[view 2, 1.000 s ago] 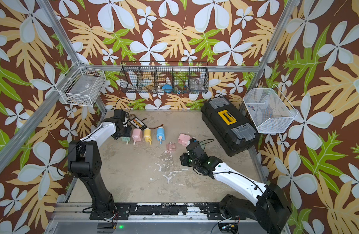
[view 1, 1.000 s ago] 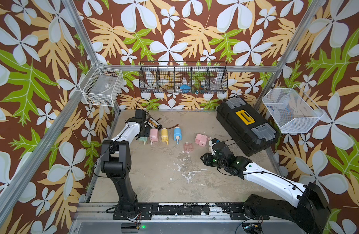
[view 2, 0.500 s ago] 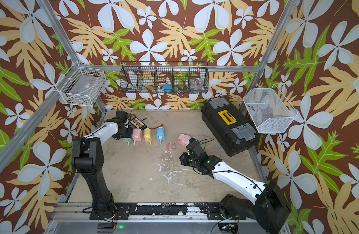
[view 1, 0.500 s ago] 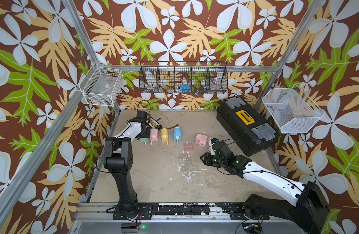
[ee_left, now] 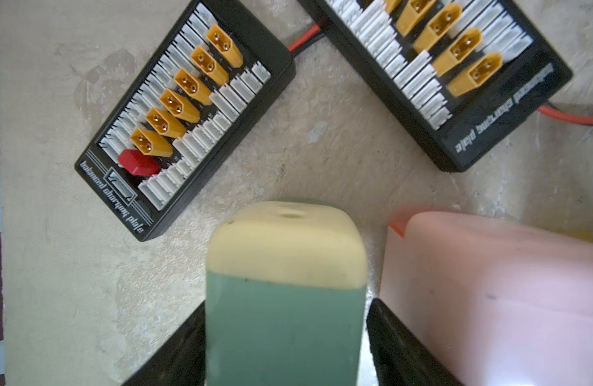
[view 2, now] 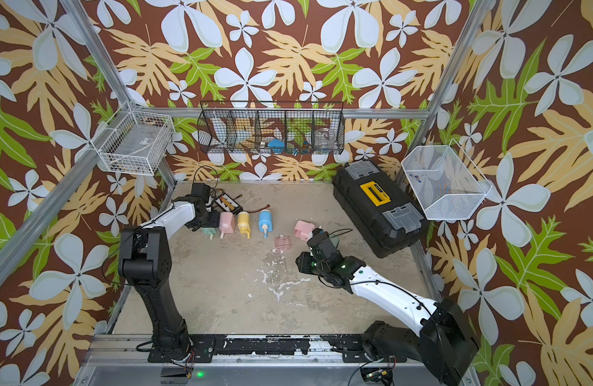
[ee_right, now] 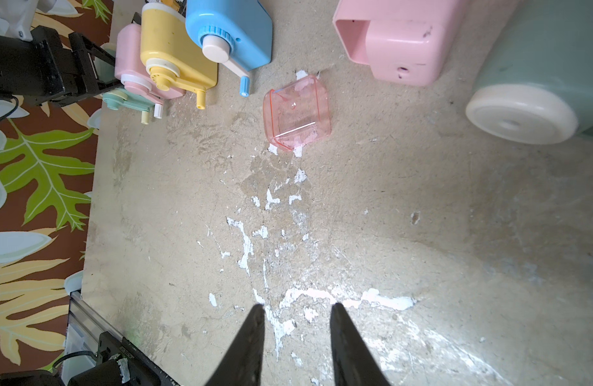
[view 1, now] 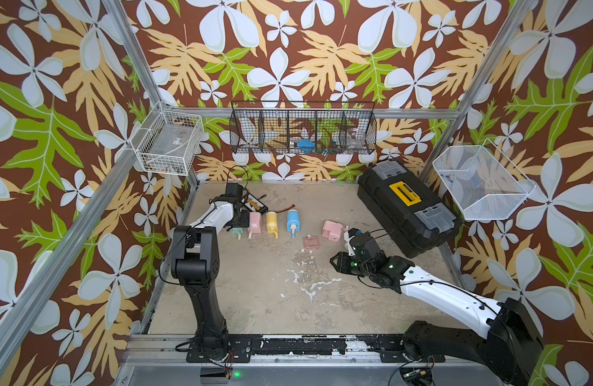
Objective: Put the tray back into the pencil sharpener
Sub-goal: Place the pencil sharpener at the center of the board.
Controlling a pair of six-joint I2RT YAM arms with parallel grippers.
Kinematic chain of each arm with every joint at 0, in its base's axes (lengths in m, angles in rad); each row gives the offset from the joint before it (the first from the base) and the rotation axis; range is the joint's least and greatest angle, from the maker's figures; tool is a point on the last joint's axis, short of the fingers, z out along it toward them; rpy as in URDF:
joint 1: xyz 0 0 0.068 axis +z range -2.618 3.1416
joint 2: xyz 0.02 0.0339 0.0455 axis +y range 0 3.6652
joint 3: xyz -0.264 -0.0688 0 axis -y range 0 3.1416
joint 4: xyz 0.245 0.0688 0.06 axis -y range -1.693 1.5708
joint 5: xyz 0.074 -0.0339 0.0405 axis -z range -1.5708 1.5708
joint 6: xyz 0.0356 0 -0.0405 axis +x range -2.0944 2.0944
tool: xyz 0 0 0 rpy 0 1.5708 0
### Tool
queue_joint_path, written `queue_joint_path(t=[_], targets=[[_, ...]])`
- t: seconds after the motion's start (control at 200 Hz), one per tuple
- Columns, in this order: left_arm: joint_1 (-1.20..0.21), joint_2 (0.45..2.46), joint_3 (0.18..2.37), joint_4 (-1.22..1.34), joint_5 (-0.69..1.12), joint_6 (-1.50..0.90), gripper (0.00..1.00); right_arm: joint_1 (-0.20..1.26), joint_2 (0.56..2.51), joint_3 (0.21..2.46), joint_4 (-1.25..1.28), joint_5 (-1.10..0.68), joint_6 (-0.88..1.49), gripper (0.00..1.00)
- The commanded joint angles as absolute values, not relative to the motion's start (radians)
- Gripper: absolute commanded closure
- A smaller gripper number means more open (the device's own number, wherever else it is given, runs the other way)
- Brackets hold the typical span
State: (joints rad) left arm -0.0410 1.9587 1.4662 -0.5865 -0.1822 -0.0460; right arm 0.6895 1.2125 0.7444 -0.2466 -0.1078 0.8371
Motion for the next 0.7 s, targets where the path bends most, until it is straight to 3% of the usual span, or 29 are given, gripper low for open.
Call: queue_joint_path(t=[0.0,0.42,0.691], targets=[[-0.040,1.943,1.476,-0.594,-0.205,-0.041,0.24,0.690,1.209,0.747,-0.230,-0.112,0.841,0.64],[-0.021,1.746,1.519,-0.592,-0.260,-0.040,0.21,0.681,1.230,0.804,-0.299,-0.079,0.790,0.63],[-0.021,1.517,1.386,-0.514,-0.054,-0.077,0.29,0.612,1.313,0.943,-0.445,-0.021,0.615,0.61]])
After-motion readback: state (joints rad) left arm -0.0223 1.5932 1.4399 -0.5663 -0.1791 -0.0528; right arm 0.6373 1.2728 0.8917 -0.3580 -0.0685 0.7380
